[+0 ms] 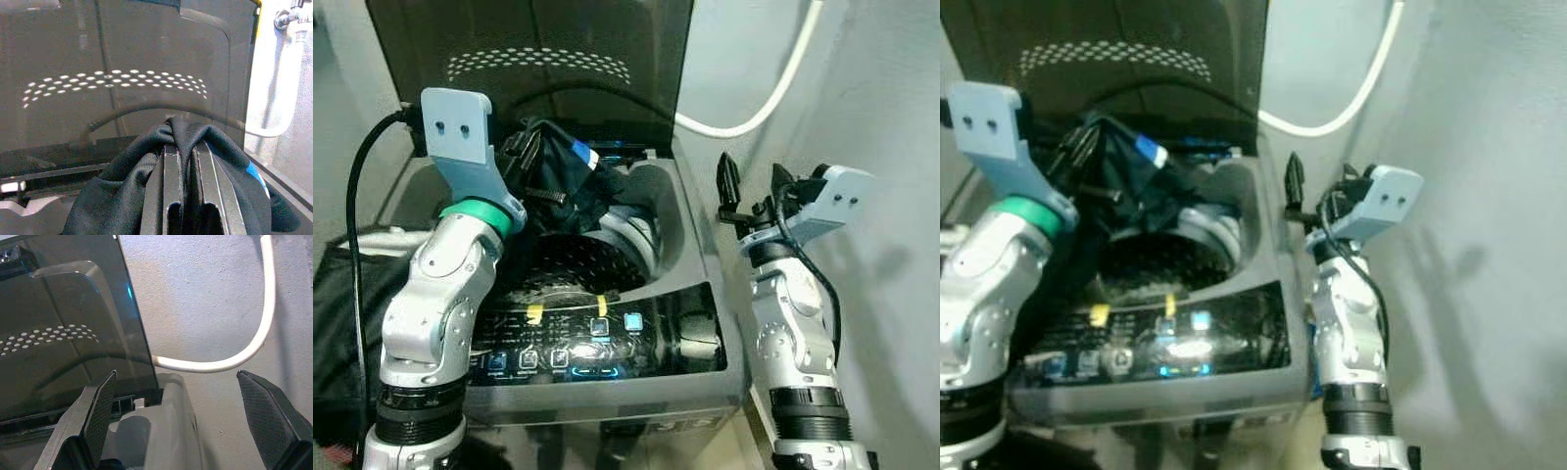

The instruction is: Clothes washing

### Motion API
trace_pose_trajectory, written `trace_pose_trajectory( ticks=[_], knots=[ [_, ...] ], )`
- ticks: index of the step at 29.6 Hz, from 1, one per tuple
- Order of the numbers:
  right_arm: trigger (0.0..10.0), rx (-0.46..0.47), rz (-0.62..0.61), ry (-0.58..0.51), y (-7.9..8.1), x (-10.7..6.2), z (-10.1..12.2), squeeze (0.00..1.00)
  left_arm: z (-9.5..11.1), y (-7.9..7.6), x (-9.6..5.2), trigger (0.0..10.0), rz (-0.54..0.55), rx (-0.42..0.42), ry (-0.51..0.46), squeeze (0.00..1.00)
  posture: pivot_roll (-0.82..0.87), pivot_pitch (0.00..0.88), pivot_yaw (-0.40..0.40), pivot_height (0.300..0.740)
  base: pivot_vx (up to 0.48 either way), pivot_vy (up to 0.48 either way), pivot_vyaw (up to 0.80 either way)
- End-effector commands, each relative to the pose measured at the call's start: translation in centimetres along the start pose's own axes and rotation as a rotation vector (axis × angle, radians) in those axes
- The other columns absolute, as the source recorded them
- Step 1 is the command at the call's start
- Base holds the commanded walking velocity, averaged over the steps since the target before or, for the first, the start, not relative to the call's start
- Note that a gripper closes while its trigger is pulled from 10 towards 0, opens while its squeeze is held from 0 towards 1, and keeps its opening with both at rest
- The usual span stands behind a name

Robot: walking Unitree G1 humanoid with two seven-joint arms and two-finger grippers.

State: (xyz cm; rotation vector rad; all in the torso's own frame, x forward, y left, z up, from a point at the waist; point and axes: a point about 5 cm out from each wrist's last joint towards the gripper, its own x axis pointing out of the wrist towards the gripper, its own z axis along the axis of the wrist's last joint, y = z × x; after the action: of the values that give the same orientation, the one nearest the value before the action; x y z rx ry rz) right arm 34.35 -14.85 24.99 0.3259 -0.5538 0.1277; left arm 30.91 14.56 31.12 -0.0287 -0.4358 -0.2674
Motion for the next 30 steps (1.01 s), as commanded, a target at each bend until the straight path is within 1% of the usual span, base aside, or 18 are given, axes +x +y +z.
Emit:
trace_pose_trajectory(
  ticks=[1,5,13,18,19,20,21,22,23,25,27,29,30],
  knots=[
    [10.0,-0.006,0.011,0.004,0.3,-0.1,-0.2,0.00,0.4,0.0,0.0,10.0,0.001,0.008,-0.019,0.00,0.04,0.031,0.019,0.740,0.000,0.480,0.00],
    [10.0,-0.009,0.013,0.003,0.3,-0.2,-0.2,0.00,0.3,0.0,0.0,10.0,-0.001,0.013,-0.016,0.00,0.04,0.032,0.020,0.740,0.000,0.373,0.00],
    [10.0,-0.013,0.013,0.000,0.4,-0.2,-0.2,0.00,0.2,-0.1,0.0,10.0,-0.013,0.030,-0.010,0.00,0.04,0.033,0.024,0.740,0.000,0.000,0.00],
    [10.0,-0.057,0.048,-0.009,0.8,-0.2,-0.1,0.00,0.2,-0.3,0.1,10.0,-0.042,0.041,-0.019,0.00,0.04,0.033,0.025,0.740,0.000,0.000,0.00],
    [10.0,-0.070,0.072,-0.015,1.0,-0.2,0.0,0.00,0.6,-0.4,0.3,10.0,-0.059,0.080,-0.047,0.00,0.04,0.033,0.022,0.740,0.000,0.000,0.00],
    [10.0,-0.080,0.097,-0.023,1.3,-0.1,0.1,0.00,1.1,-0.5,0.5,10.0,-0.076,0.131,-0.081,0.00,0.04,0.033,0.022,0.740,0.000,0.000,0.00],
    [10.0,-0.088,0.125,-0.032,1.7,0.0,0.3,0.00,1.7,-0.8,1.0,10.0,-0.099,0.203,-0.128,0.00,0.05,0.033,0.016,0.740,0.000,0.000,0.00],
    [10.0,-0.093,0.142,-0.038,2.0,0.1,0.5,0.00,2.1,-1.0,1.2,10.0,-0.117,0.251,-0.159,0.00,0.05,0.033,0.016,0.740,0.000,0.000,0.00],
    [10.0,-0.089,0.185,-0.067,2.8,0.6,1.2,0.00,2.9,-1.6,2.0,10.0,-0.158,0.305,-0.221,0.00,0.05,0.034,0.013,0.740,0.000,0.000,0.00],
    [10.0,-0.064,0.247,-0.127,4.0,1.5,2.8,0.00,3.9,-2.5,3.4,10.0,-0.223,0.372,-0.300,0.00,0.04,0.036,0.013,0.740,0.000,0.000,0.00],
    [10.0,-0.050,0.270,-0.154,4.5,1.9,3.5,0.00,4.2,-2.9,4.1,10.0,-0.249,0.401,-0.320,0.00,0.04,0.036,0.013,0.740,0.000,0.000,0.00],
    [10.0,-0.046,0.289,-0.200,4.9,2.5,4.8,0.00,4.9,-3.4,5.2,10.0,-0.283,0.394,-0.362,0.00,0.03,0.034,0.016,0.740,0.000,0.000,0.00],
    [10.0,-0.048,0.287,-0.249,5.0,2.9,6.1,0.00,5.8,-3.8,6.5,10.0,-0.296,0.412,-0.408,0.00,0.01,0.033,0.021,0.740,0.000,0.000,0.00]
  ],
)
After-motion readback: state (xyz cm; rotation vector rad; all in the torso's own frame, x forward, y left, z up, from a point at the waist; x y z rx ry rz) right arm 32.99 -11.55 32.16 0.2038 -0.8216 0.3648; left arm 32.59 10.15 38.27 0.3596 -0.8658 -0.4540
